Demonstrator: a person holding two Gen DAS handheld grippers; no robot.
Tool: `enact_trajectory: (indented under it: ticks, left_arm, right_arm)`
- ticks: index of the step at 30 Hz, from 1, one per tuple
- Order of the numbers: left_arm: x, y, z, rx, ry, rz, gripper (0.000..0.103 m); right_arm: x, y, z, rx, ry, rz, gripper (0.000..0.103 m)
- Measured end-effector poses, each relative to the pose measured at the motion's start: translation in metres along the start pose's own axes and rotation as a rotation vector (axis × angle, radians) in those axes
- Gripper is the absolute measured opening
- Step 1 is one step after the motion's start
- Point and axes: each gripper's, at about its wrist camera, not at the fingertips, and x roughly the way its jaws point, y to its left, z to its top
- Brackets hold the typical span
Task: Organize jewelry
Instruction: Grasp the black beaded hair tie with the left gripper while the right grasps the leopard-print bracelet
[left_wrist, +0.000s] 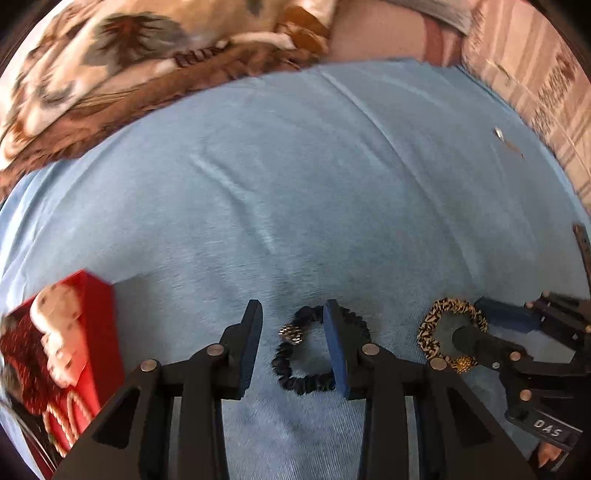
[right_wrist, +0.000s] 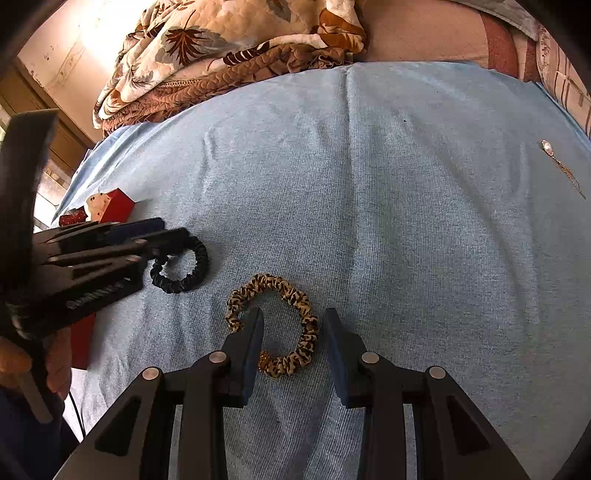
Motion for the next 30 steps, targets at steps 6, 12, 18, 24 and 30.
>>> enact_trajectory:
  ticks: [6,12,18,24,30]
  left_arm:
    - [0.004,-0.004,-0.007,0.07,0.037,-0.038,0.037]
    - [-0.006,-0.021,-0.027,0.128,0.037,-0.074,0.018]
    - [-0.003,-0.036,-0.031,0.142,0.005,-0.019,0.018]
    - [-0.004,-0.039,-0.034,0.047,-0.021,0.001,0.011]
    - [-0.029,-0.042,-0.047,-0.002,-0.076,-0.015,0.012]
  right_arm:
    - [0.003,0.0,0.003,-0.015,0.003,-0.003,0.036]
    - [0.003,0.0,0.004,-0.024,0.002,-0.036,0.021]
    - [0.004,-0.006,0.003,0.017,-0.006,-0.009,0.021]
    - [0.005,-0.026,0.006,0.141,-0.014,0.102,0.013]
    - [-0.005,-0.034,0.006,0.222,-0.055,0.174,0.008]
